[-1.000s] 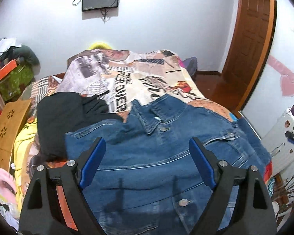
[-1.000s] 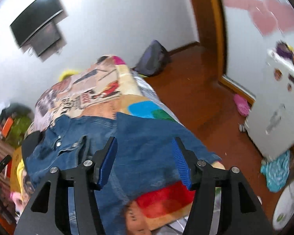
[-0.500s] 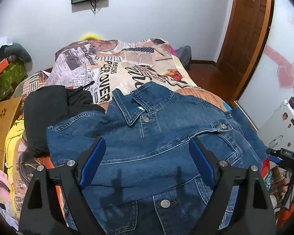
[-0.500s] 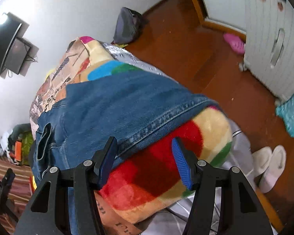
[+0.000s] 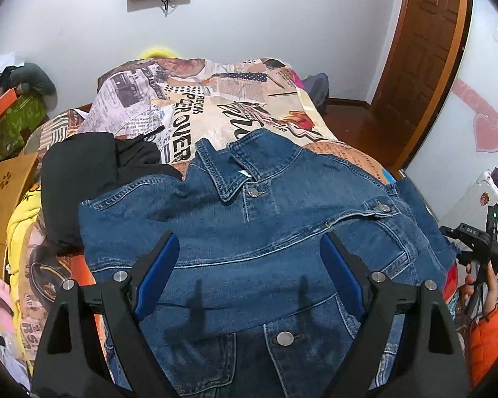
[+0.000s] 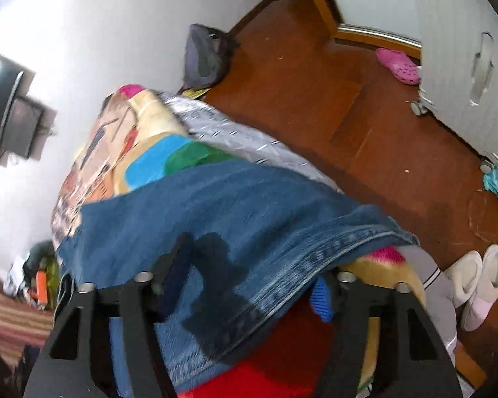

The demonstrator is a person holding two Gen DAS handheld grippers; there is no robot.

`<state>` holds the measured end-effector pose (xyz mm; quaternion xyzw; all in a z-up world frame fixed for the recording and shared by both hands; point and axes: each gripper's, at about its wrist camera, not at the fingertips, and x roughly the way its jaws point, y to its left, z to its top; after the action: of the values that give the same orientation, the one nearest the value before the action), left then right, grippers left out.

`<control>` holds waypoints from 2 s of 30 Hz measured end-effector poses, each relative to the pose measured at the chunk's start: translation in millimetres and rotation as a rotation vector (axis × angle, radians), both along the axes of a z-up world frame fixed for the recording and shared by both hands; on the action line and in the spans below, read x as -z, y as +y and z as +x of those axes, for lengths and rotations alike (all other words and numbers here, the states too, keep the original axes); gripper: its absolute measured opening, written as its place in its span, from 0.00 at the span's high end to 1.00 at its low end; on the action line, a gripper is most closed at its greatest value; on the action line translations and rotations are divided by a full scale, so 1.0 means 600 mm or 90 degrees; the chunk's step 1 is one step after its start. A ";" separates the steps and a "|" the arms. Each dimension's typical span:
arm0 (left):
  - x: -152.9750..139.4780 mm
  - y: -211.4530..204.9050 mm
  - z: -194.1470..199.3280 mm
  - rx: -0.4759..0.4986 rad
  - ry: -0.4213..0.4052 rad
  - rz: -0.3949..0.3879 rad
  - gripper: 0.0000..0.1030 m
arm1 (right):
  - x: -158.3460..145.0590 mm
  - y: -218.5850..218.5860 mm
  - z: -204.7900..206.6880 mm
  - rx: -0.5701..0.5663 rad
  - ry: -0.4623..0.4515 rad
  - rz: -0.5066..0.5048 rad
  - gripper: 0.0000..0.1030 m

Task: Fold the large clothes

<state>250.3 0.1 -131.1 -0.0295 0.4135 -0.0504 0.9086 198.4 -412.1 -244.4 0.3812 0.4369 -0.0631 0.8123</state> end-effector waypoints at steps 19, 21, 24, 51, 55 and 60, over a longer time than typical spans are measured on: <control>-0.002 0.019 -0.022 0.001 -0.015 0.007 0.16 | -0.312 0.223 -0.015 -0.217 -0.300 -0.160 0.90; -0.001 0.022 -0.024 0.000 -0.014 0.006 0.16 | -0.312 0.262 -0.018 -0.258 -0.312 -0.152 0.90; -0.001 0.026 -0.028 0.000 -0.014 0.005 0.16 | -0.283 0.327 -0.010 -0.324 -0.296 -0.145 0.90; 0.020 -0.006 -0.035 0.031 0.004 0.024 0.16 | -0.202 0.345 -0.035 -0.378 -0.145 -0.169 0.41; 0.018 -0.010 -0.033 0.028 0.000 0.024 0.16 | -0.204 0.294 -0.031 -0.299 -0.149 -0.159 0.41; 0.024 -0.011 -0.023 0.023 0.010 0.019 0.16 | -0.175 0.231 -0.018 -0.189 -0.121 -0.090 0.40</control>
<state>236.3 -6.3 -145.4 -0.0086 0.4218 -0.0601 0.9047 187.3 -273.6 -139.5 0.2588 0.4043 0.0634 0.8749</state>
